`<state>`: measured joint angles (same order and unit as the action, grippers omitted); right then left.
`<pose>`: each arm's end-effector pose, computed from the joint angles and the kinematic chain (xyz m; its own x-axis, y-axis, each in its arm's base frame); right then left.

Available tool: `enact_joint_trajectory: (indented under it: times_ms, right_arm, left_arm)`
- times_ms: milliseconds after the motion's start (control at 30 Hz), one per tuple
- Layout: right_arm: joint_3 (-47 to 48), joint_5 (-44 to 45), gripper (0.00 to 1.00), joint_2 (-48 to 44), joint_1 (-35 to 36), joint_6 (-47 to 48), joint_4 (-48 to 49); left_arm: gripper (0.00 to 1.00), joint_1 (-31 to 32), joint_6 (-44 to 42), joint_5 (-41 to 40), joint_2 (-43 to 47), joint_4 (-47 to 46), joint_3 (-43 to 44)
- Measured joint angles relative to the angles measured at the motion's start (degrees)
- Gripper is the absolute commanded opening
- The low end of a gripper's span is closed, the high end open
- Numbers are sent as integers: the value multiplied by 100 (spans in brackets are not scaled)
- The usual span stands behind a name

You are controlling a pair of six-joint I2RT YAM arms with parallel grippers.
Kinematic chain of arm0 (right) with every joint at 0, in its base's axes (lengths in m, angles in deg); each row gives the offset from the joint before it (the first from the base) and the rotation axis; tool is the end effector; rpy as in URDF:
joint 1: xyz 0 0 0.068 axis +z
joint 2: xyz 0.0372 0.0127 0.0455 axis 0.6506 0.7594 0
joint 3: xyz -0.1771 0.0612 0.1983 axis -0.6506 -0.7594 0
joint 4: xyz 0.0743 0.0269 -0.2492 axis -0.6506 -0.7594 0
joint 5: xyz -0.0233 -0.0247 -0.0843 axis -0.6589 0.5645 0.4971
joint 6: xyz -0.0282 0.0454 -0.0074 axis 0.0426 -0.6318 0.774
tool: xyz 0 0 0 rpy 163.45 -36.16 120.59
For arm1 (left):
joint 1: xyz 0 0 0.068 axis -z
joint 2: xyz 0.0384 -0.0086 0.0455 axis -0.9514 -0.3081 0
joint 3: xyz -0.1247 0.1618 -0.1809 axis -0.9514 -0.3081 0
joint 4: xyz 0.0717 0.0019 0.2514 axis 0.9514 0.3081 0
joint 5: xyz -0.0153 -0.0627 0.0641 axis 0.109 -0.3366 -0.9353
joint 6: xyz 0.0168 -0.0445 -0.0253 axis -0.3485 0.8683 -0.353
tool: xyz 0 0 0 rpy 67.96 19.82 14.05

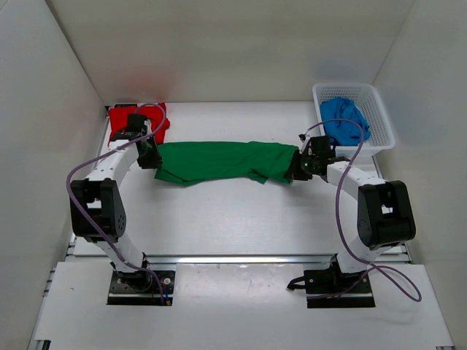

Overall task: Fold and stack the t-shirts
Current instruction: Flatten out the tshirt

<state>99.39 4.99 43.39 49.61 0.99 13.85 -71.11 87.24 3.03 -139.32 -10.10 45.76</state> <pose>0.3206 0.0643 0.1883 -0.8322 0.1267 -0.5398 -0.1593 0.8779 0.4516 0.3478 -0.0053 0.2428 -0.8529 -0.2800 -0.4407 -0.2505 0.9600 -0.1251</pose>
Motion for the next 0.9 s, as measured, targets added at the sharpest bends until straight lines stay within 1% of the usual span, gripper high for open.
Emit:
enact_joint_trajectory:
  times_ms: [33, 67, 133, 200, 233, 267, 333, 433, 533, 600, 700, 767, 800, 833, 900]
  right_arm:
    - [0, -7, 0, 0, 0, -7, 4]
    - [0, -4, 0, 0, 0, -11, 4]
    - [0, -22, 0, 0, 0, -13, 2]
    - [0, -48, 0, 0, 0, -11, 2]
    - [0, -59, 0, 0, 0, -13, 2]
    - [0, -66, 0, 0, -2, -11, 2]
    - [0, -85, 0, 0, -4, -13, 4]
    - [0, -118, 0, 0, -4, -13, 4]
    - [0, -136, 0, 0, -4, -13, 4]
    - [0, -146, 0, 0, -4, -13, 4]
    - [-13, -153, 0, 0, -4, -11, 20]
    - [-33, -153, 0, 0, -4, -9, 28]
    - [-55, -155, 0, 0, -4, -11, 44]
    - [-61, -155, 0, 0, -4, -11, 44]
    - [-118, -157, 1, 0, 7, -11, 76]
  left_arm:
    - [28, -7, -17, -2, -11, -35, -70]
    - [27, -9, -20, -2, -17, -37, -85]
    - [30, -9, -22, -11, -59, -98, -129]
    - [29, -9, -26, -11, -131, -173, -184]
    - [32, -9, -26, -11, -164, -236, -229]
    - [44, -9, -28, -11, -203, -254, -271]
    - [55, -9, -26, -17, -251, -291, -337]
    - [61, -9, -37, -61, -315, -319, -426]
    - [62, -22, -33, -129, -315, -380, -590]
    - [60, -68, -31, -144, -315, -422, -743]
    - [54, -240, -7, -142, -317, -450, -918]
    - [47, -358, 20, -133, -341, -514, -970]
    - [47, -400, 33, -131, -352, -551, -984]
    - [47, -450, 59, -122, -365, -610, -1010]
    - [53, -487, 125, -116, -369, -752, -1117]
